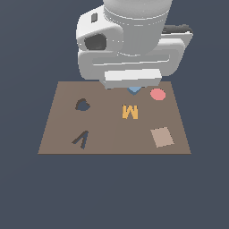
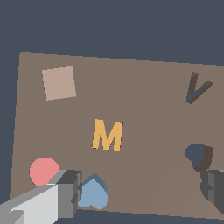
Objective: Insert a designated object into the corresponding slot on a board.
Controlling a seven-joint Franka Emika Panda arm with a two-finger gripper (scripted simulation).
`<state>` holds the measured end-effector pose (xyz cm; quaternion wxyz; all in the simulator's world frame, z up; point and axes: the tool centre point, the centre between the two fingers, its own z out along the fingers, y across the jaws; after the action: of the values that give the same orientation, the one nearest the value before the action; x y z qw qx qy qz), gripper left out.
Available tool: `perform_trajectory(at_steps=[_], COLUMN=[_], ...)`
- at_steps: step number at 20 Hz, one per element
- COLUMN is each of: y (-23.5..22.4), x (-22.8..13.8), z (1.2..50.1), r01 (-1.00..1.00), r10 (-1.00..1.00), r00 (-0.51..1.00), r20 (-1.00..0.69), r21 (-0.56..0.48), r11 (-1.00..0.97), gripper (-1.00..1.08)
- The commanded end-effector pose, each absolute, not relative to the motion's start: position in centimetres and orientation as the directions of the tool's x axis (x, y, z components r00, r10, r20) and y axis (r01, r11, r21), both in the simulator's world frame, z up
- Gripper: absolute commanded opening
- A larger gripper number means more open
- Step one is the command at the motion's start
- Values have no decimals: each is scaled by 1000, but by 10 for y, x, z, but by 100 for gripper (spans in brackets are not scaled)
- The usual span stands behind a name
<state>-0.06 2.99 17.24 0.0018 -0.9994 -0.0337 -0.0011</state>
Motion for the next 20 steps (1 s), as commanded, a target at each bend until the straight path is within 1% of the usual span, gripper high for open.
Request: perform_trajectory(at_steps=[1, 10, 20], y=[30, 29, 31], x=[-1, -8, -34], z=[172, 165, 140], r01=[67, 11, -178], r10=[67, 11, -178], r00=[998, 1000, 984], r20=[2, 2, 2], r21=[-3, -3, -3], r11=[-998, -1000, -984], gripper=[100, 100, 100])
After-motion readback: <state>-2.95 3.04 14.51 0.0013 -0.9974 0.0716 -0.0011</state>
